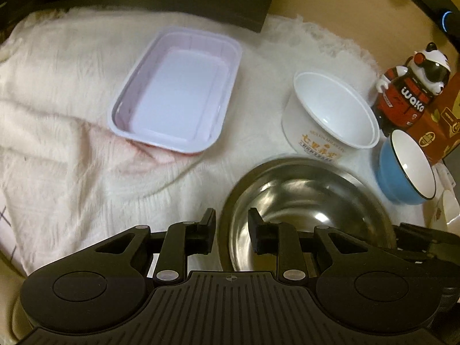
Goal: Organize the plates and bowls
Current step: 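Lift the steel bowl with the left tool and lower it onto the floral plate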
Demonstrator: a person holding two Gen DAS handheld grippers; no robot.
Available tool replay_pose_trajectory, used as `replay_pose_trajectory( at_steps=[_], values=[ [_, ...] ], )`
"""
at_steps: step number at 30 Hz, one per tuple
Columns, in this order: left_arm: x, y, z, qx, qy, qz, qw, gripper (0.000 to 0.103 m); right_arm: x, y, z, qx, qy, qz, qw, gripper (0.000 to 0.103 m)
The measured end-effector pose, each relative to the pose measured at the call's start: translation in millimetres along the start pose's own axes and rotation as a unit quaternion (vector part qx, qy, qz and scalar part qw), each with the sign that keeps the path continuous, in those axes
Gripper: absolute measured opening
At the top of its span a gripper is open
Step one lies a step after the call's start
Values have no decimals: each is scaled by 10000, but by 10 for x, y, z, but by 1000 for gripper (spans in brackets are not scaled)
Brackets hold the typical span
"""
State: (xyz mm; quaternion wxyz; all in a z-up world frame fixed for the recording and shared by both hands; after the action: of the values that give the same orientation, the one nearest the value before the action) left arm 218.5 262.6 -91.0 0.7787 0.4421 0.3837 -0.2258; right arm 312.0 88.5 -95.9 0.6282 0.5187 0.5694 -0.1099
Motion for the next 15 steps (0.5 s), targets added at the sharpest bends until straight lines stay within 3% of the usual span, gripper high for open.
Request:
replay_pose_trajectory(
  at_steps=[5,10,15],
  values=[
    [38,32,-59,-26,18,56,10000,38,-66,-11,82,-17,-190,136,9997,46],
    [115,44,-108,-124,-48,16,9999,46,-194,-6,158,-74,-533,538,9971,46],
    [172,57,-146,-259,-35,18,9997,55,-87,-5,294,196,-680,313,9970,47]
  ],
)
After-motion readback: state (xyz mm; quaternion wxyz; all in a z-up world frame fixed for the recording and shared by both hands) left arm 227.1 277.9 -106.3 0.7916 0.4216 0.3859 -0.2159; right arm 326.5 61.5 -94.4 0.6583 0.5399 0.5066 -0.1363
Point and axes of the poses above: each gripper's, at about its wrist camera, not at the fingertips, and x roughly the way its jaws point, z to its right, y to its top, the point moved 2 cm from there along x, roughly the way its jaws point, and after that the axes turned 7 degrees about -y, right-handed, at the moved point
